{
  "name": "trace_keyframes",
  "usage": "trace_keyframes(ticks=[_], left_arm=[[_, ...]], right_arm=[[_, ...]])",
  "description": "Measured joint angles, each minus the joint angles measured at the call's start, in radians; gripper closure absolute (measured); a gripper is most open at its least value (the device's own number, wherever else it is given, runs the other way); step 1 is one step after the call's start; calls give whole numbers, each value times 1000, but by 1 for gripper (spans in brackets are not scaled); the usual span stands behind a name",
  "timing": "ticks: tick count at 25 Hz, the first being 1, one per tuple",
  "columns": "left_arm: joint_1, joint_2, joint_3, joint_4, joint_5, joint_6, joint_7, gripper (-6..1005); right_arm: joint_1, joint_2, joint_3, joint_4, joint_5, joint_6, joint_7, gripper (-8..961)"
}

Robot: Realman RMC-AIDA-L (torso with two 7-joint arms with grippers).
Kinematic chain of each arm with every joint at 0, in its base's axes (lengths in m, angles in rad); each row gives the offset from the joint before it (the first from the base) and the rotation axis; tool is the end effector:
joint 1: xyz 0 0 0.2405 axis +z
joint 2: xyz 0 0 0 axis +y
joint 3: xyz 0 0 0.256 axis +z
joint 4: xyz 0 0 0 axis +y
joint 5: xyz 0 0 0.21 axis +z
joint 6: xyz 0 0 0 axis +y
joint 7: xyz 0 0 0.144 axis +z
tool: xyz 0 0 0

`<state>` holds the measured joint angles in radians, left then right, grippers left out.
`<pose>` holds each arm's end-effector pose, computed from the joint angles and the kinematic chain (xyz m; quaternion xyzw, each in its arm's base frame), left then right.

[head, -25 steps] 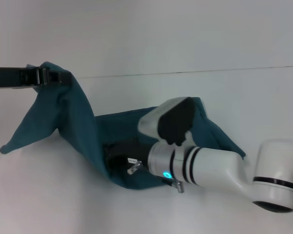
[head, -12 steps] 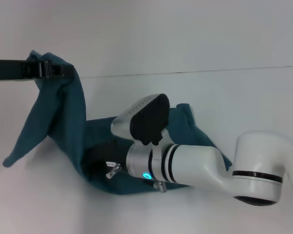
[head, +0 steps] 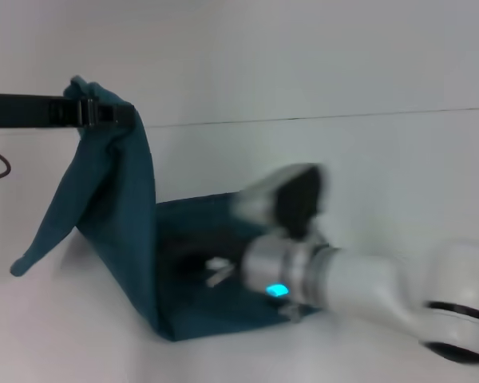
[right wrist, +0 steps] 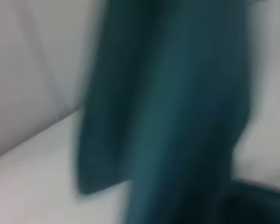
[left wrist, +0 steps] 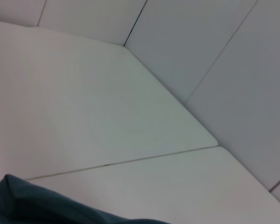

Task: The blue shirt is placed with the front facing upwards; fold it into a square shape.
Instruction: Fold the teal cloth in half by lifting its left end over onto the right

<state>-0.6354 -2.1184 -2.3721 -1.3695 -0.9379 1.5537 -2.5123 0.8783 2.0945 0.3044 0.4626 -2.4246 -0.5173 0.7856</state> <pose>-0.1577 0.3851 0.0899 -0.8593 -0.4288 -0.1960 0.1982 0.1585 0.3537 -0.1766 -0.8945 0.3295 0.2194 0.2077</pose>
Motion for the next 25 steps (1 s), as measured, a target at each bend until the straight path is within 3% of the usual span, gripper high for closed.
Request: trace_keyframes(ticks=[4, 8, 14, 25], left_arm=[[1, -1, 10, -1, 0, 21, 6, 970], [-4, -14, 50, 0, 0, 35, 11, 971], [-19, -44, 127, 10, -6, 31, 4, 971], [-43, -53, 374, 177, -90, -115, -12, 970]], right_arm=[[-176, -14, 152, -126, 2, -243, 11, 927], [-257, -18, 287, -274, 5, -429, 50, 927], [-263, -22, 349, -442, 7, -495, 141, 927], [-271, -22, 341, -466, 13, -499, 137, 926]])
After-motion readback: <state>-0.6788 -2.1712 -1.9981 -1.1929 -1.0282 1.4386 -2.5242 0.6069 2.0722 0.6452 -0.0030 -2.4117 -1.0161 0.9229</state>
